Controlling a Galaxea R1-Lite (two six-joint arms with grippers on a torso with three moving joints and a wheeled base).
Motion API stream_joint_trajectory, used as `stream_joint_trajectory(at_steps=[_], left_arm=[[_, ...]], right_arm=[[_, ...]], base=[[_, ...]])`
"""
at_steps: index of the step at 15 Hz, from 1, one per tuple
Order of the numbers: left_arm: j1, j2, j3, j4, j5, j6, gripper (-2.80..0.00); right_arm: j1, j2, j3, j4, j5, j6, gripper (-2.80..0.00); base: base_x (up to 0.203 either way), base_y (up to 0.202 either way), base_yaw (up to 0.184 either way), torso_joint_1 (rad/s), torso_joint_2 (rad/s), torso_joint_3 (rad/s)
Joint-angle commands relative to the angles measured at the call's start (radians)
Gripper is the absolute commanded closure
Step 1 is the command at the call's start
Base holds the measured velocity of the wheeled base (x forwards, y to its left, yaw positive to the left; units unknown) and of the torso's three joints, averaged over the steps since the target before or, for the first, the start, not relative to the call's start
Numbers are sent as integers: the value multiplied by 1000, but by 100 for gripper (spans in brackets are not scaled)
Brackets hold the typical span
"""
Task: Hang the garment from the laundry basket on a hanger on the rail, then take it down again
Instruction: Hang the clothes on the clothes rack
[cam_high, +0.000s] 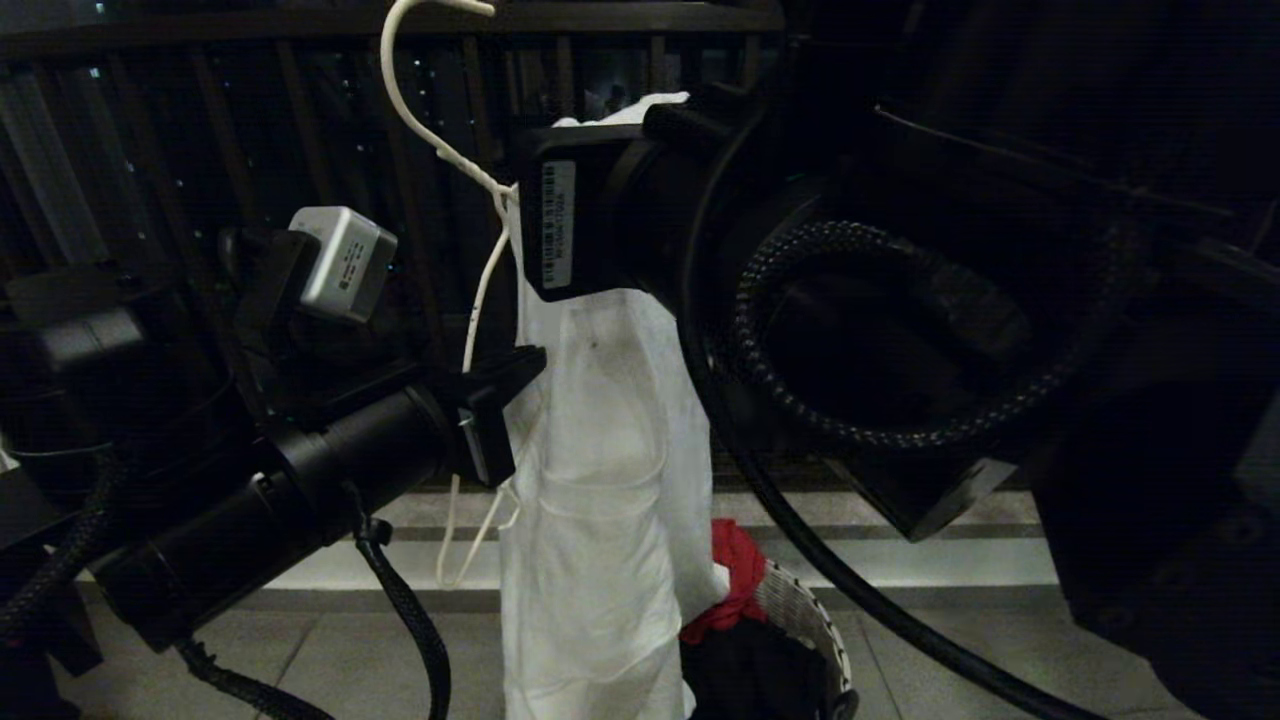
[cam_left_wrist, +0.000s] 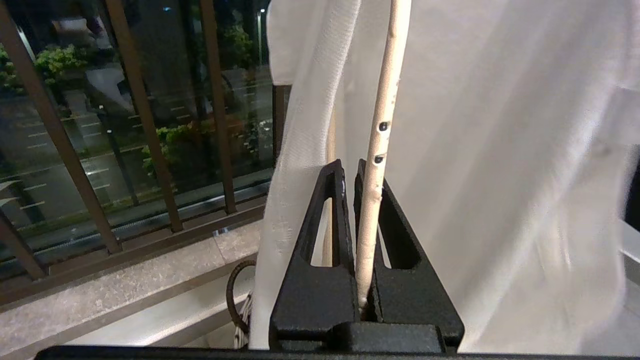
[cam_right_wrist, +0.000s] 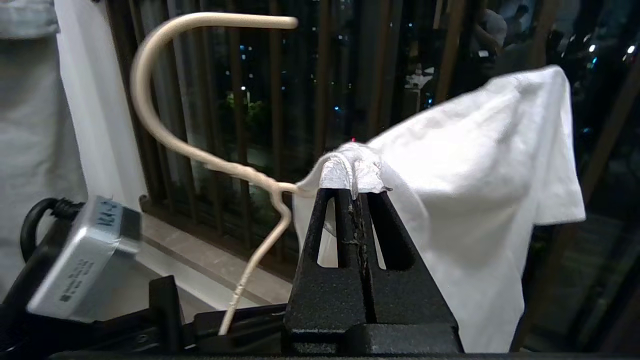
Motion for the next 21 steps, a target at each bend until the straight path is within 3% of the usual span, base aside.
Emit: stream_joint_trajectory(at_steps=[1,14,15,21], left_arm=[[-11,3,1,-4,1,-1,0],[-33,-32,1,-6,1,-12,0],[-33,-33,0,-6,1,-12,0],[-30,-49,-9,-6,2,-12,0]], right_arm=[[6,25,-19,-6,-3,-17,0],[18,42,-15,-6,-25,-26,0],[18,40,-5,-6,-26,-30,-280],[20,1,63,-10,-40,-30,-280]], base=[[0,0,0,0,0,0],[0,0,0,0,0,0],[0,0,0,0,0,0],[0,0,0,0,0,0]])
